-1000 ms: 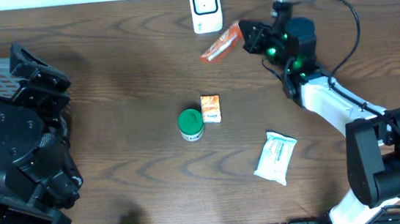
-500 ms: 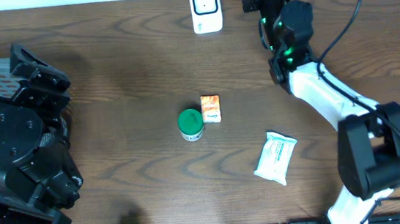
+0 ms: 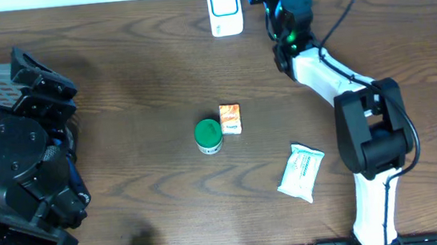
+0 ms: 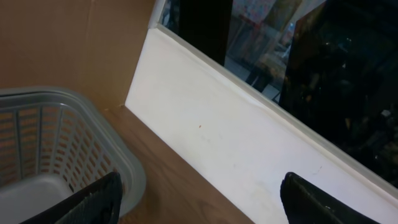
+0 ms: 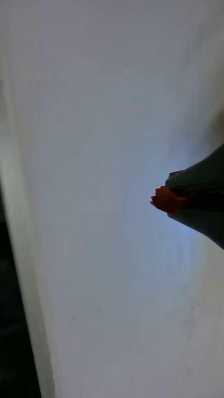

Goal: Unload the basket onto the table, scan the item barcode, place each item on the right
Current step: 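Carry the bar to the white scanner and hold it beneath it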

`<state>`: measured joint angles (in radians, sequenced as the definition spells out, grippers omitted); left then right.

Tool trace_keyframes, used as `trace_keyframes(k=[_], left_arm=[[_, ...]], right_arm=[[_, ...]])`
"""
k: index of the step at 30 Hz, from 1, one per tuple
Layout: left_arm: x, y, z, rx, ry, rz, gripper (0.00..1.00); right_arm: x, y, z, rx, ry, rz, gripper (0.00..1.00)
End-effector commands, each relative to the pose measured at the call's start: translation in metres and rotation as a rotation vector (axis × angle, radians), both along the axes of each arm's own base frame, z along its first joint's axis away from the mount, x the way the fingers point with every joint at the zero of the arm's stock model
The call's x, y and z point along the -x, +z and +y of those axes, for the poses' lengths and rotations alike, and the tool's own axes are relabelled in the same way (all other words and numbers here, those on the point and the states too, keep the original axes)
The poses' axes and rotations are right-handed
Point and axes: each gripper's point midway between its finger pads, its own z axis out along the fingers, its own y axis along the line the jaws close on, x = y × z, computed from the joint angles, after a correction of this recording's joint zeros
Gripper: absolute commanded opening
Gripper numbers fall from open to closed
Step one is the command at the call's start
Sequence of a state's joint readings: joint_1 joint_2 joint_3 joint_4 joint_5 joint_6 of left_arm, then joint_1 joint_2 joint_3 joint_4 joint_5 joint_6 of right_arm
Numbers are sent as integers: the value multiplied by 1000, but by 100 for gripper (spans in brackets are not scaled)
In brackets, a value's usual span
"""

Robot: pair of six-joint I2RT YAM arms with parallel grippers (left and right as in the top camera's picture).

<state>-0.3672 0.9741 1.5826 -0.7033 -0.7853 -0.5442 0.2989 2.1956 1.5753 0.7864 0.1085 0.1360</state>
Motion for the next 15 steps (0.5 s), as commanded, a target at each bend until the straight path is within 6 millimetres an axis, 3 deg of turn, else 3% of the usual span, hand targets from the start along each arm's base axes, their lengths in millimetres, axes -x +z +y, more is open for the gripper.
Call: trace_keyframes(k=[1, 6, 15], left_arm=[[3, 2, 4, -15, 18, 1, 82], [2, 2, 4, -15, 18, 2, 81], [2, 2, 4, -15, 18, 2, 82]], right_arm=[[-4, 5, 28, 68, 30, -46, 1], [-13, -9, 41, 117, 34, -35, 1], [-25, -59, 45, 199, 17, 38, 1]])
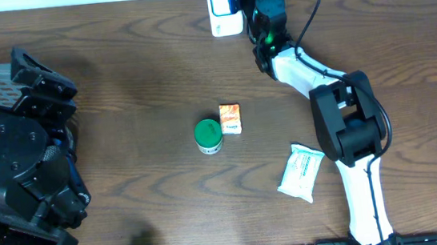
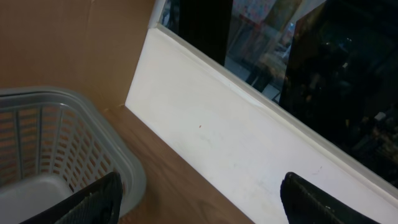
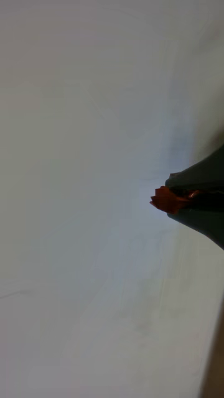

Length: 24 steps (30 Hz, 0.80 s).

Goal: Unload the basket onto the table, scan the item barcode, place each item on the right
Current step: 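Carry the bar to the white scanner and hold it beneath it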

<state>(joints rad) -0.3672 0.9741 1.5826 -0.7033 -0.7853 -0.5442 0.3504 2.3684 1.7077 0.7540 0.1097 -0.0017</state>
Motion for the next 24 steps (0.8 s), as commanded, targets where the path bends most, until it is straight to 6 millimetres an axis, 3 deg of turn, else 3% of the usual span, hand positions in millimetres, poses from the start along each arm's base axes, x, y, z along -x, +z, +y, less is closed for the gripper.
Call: trace_keyframes(k=[1, 7, 14, 20, 24], left_arm=[[2, 2, 4, -15, 18, 2, 81], [3, 2, 4, -15, 18, 1, 81], [2, 2, 4, -15, 18, 2, 81], [2, 2, 4, -15, 18, 2, 82], [2, 2, 4, -15, 18, 2, 81]], right_arm=[[-4, -8, 4, 59, -10, 15, 1], [4, -42, 28, 170, 42, 124, 1], [25, -95, 51, 320, 108, 308, 1], [40, -101, 60, 422, 146, 370, 1], [50, -87, 47, 481, 124, 421, 1]])
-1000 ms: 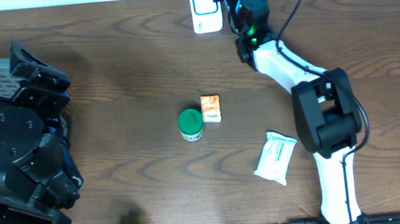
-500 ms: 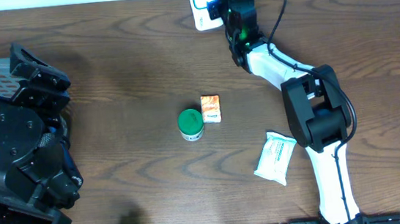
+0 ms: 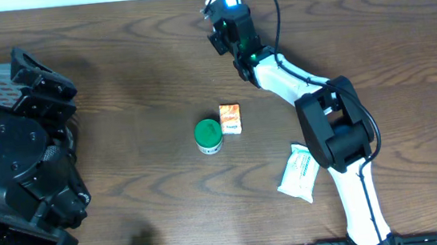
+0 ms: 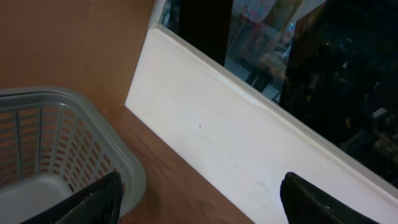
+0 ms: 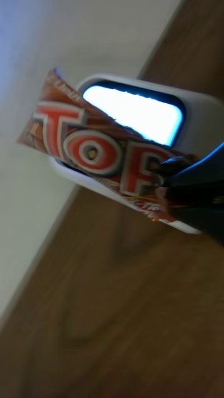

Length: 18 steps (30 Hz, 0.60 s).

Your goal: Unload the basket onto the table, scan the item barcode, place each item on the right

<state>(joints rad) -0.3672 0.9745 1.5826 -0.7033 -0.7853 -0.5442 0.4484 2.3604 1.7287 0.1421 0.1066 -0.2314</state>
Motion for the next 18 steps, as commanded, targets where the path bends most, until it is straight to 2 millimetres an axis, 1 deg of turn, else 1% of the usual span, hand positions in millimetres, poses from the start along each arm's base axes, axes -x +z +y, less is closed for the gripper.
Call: trace_keyframes(k=[1, 2, 5, 7, 8, 9, 11, 14, 15, 16, 18], left_arm=[[3, 2, 4, -15, 18, 2, 81], [3, 2, 4, -15, 18, 2, 81], [3, 2, 4, -15, 18, 1, 81], [3, 2, 4, -15, 18, 1, 81], [3, 2, 4, -15, 18, 2, 81], [3, 2, 4, -15, 18, 2, 82], [3, 2, 4, -15, 18, 1, 81], [3, 2, 4, -15, 18, 1, 81], [3, 2, 4, -15, 18, 1, 81], [3, 2, 4, -15, 18, 2, 82], [3, 2, 4, -15, 18, 1, 81]], right_arm=[[3, 51, -10, 43, -18, -53, 1], [4, 58, -15, 49, -33, -54, 1], [9, 96, -31, 45, -62, -76, 1], [15, 128, -43, 35, -78, -99, 1], [18, 138, -48, 36, -86, -102, 1], [23, 154, -58, 41, -108, -108, 1], [36, 179, -82, 64, -162, -105, 1], [58, 200, -114, 125, -191, -66, 1], [74, 208, -138, 150, -219, -23, 1], [82, 211, -151, 160, -236, 2, 1], [101, 215, -186, 176, -292, 64, 1]])
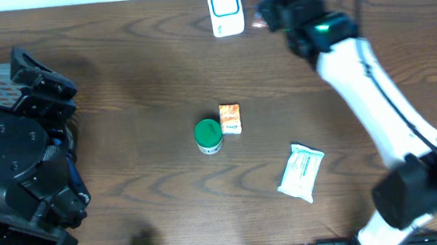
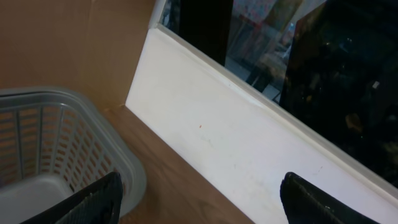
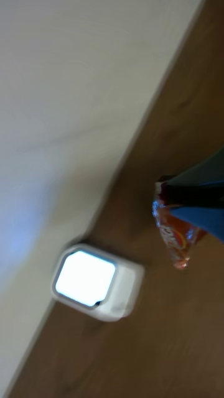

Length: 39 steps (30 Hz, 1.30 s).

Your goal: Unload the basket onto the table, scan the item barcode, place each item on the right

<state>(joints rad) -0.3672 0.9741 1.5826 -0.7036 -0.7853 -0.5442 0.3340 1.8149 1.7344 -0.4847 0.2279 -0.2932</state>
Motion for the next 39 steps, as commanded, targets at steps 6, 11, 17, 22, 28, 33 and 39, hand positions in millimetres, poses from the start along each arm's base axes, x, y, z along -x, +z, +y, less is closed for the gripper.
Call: trace_keyframes(k=[6, 11, 17, 22, 28, 33, 39], left_arm=[[2, 2, 4, -15, 18, 2, 81], [2, 2, 4, -15, 18, 2, 81], [2, 2, 4, -15, 18, 1, 81], [2, 2, 4, -15, 18, 2, 81], [2, 2, 4, -15, 18, 2, 82], [2, 2, 4, -15, 18, 1, 81], [2, 2, 4, -15, 18, 2, 81]], right_arm=[[59, 0, -190, 68, -459, 189, 1], [90, -26, -302, -43, -888, 194, 1], [142, -47, -405, -127, -1425, 25, 1], [174, -85, -451, -35, -1598, 3, 1], [195, -119, -476, -39, -1672, 44, 46], [157, -102, -452, -172, -1469, 66, 99], [110, -72, -336, -500, -1034, 213, 99]])
